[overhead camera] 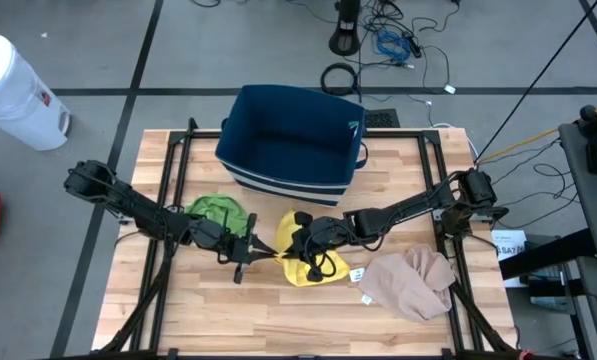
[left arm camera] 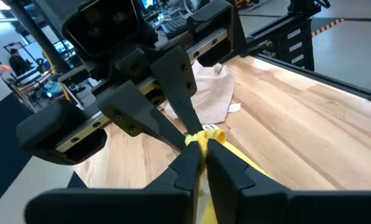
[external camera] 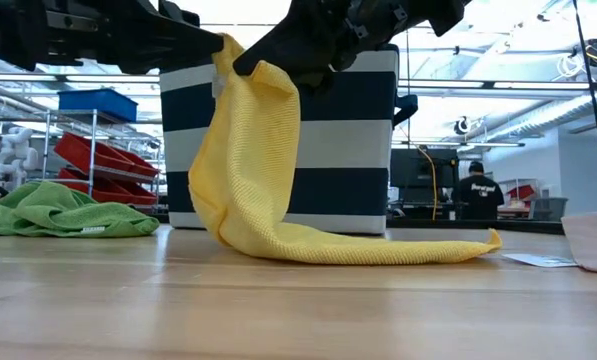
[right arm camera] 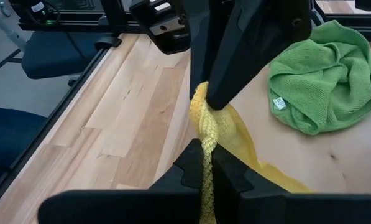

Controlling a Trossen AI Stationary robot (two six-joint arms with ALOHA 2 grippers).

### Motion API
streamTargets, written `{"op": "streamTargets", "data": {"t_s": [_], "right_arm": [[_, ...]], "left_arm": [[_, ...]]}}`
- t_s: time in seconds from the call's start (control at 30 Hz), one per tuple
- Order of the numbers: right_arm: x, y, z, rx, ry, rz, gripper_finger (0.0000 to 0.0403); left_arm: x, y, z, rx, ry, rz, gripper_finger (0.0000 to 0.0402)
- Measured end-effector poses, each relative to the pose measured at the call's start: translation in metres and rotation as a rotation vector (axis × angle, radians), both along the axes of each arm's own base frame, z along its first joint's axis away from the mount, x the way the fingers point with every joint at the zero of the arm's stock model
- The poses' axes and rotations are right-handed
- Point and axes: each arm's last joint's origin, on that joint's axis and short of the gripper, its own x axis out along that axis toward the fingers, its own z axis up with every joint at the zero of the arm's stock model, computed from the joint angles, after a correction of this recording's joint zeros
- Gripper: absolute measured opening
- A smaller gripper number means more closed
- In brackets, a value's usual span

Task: Fold towel
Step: Fold the yellow towel

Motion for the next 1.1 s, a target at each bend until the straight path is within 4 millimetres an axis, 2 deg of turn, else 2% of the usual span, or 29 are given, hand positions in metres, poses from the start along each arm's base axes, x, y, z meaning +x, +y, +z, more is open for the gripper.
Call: {"op": "streamTargets", "data": {"t_s": [0.23,0.43,0.8,0.93,1.1], "right_arm": [[0.0003,0.0001,0.0005,0.001,-0.006,0.000,0.0006],[0.0004,0.0001,0.0006,0.001,-0.007,0.000,0.0006],[0.0010,0.0002,0.0018,0.004,-0.021,0.000,0.0006],[0.0010,0.0002,0.0017,0.004,-0.021,0.000,0.0006],[0.0010,0.0002,0.0017,0.004,-0.021,0.000,0.0006]], "left_arm": [[0.0000,0.0000,-0.0002,0.001,0.002,0.001,0.0078],[0.0001,0.0000,-0.0035,0.010,0.027,0.001,0.0085],[0.0039,0.0079,-0.0016,0.006,-0.001,0.041,0.0085],[0.0041,0.0085,-0.0021,0.001,0.006,0.006,0.0083],[0.0039,0.0079,-0.0020,0.012,0.003,-0.013,0.0042]]}}
